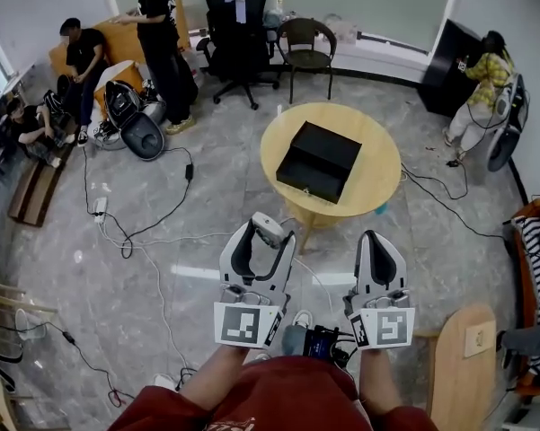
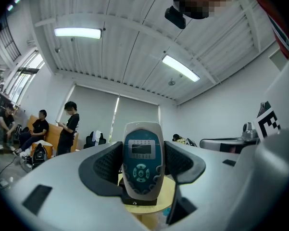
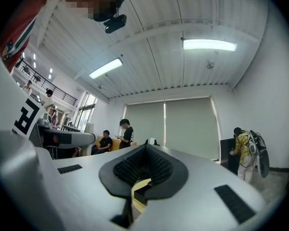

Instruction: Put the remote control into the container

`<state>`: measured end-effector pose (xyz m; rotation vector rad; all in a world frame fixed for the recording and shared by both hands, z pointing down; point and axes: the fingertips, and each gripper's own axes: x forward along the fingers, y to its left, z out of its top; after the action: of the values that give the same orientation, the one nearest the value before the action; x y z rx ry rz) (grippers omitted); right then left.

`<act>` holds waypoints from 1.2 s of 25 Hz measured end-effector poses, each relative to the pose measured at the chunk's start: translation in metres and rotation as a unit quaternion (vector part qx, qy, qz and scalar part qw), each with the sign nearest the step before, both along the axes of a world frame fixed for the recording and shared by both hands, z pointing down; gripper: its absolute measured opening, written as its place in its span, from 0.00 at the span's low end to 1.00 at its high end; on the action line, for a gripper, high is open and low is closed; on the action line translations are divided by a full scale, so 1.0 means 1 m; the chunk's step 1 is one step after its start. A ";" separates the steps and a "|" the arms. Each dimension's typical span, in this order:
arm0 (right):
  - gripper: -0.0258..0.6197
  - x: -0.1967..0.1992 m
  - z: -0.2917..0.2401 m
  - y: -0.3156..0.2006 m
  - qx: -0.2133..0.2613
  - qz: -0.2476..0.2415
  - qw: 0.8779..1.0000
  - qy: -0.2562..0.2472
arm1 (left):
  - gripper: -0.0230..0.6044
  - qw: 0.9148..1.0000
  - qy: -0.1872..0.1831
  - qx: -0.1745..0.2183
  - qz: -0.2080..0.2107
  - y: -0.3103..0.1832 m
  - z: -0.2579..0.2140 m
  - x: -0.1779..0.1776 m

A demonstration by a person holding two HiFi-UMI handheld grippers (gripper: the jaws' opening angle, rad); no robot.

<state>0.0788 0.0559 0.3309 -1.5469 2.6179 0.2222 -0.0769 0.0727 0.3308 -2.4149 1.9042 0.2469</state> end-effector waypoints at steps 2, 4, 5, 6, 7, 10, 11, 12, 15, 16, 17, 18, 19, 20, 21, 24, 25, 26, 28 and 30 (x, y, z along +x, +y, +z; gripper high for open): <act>0.08 0.012 -0.003 -0.015 0.003 0.004 1.000 -0.005 | 0.46 1.000 -0.003 0.003 0.004 -0.016 -0.003 0.011; 0.08 0.023 -0.006 -0.030 0.005 0.007 1.000 -0.008 | 0.46 1.000 -0.005 0.006 0.006 -0.031 -0.006 0.021; 0.08 0.029 -0.008 -0.038 0.006 0.008 1.000 -0.009 | 0.46 1.000 -0.005 0.006 0.006 -0.039 -0.007 0.026; 0.08 0.034 -0.009 -0.046 0.007 0.009 1.000 -0.010 | 0.46 1.000 -0.006 0.007 0.006 -0.047 -0.008 0.031; 0.08 0.039 -0.010 -0.055 0.008 0.009 1.000 -0.010 | 0.46 1.000 -0.006 0.007 0.006 -0.056 -0.009 0.036; 0.08 0.054 -0.014 -0.080 0.007 0.009 1.000 -0.013 | 0.46 1.000 -0.008 0.005 0.003 -0.081 -0.013 0.049; 0.08 0.058 -0.014 -0.089 0.006 0.008 1.000 -0.014 | 0.46 1.000 -0.009 0.003 0.002 -0.088 -0.013 0.052; 0.08 0.061 -0.014 -0.097 0.006 0.007 1.000 -0.016 | 0.46 1.000 -0.010 0.002 0.000 -0.095 -0.013 0.055; 0.08 0.065 -0.014 -0.122 0.004 0.002 1.000 -0.019 | 0.46 1.000 -0.013 -0.001 -0.006 -0.117 -0.013 0.059; 0.08 0.066 -0.014 -0.130 0.004 0.000 1.000 -0.020 | 0.46 1.000 -0.014 -0.002 -0.008 -0.125 -0.012 0.060; 0.08 0.068 -0.014 -0.138 0.004 -0.003 1.000 -0.021 | 0.46 1.000 -0.014 -0.004 -0.010 -0.133 -0.011 0.062; 0.08 0.069 -0.014 -0.146 0.003 -0.006 1.000 -0.021 | 0.46 1.000 -0.015 -0.005 -0.013 -0.140 -0.011 0.063; 0.08 0.070 -0.014 -0.153 0.003 -0.008 1.000 -0.022 | 0.46 1.000 -0.015 -0.006 -0.015 -0.146 -0.011 0.065; 0.08 0.071 -0.015 -0.160 0.002 -0.010 1.000 -0.022 | 0.46 1.000 -0.016 -0.006 -0.017 -0.152 -0.012 0.066; 0.08 0.071 -0.016 -0.166 0.002 -0.012 1.000 -0.023 | 0.46 1.000 -0.016 -0.005 -0.018 -0.158 -0.014 0.066; 0.08 0.070 -0.019 -0.182 0.000 -0.015 1.000 -0.026 | 0.46 1.000 -0.016 -0.005 -0.018 -0.173 -0.019 0.065; 0.08 0.069 -0.018 -0.188 0.000 -0.015 1.000 -0.026 | 0.46 1.000 -0.017 -0.006 -0.016 -0.179 -0.019 0.065; 0.08 0.068 -0.018 -0.193 0.001 -0.014 1.000 -0.026 | 0.46 1.000 -0.017 -0.006 -0.015 -0.186 -0.018 0.064; 0.08 0.064 -0.014 -0.204 0.001 -0.013 1.000 -0.024 | 0.46 1.000 -0.015 -0.005 -0.014 -0.197 -0.015 0.060; 0.08 0.059 -0.010 -0.215 0.001 -0.008 1.000 -0.022 | 0.46 1.000 -0.007 0.000 -0.012 -0.210 -0.012 0.055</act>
<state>0.1378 -0.1591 0.3212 -1.5117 2.5958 0.1864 -0.0222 -0.1371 0.3183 -2.3857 1.9262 0.2289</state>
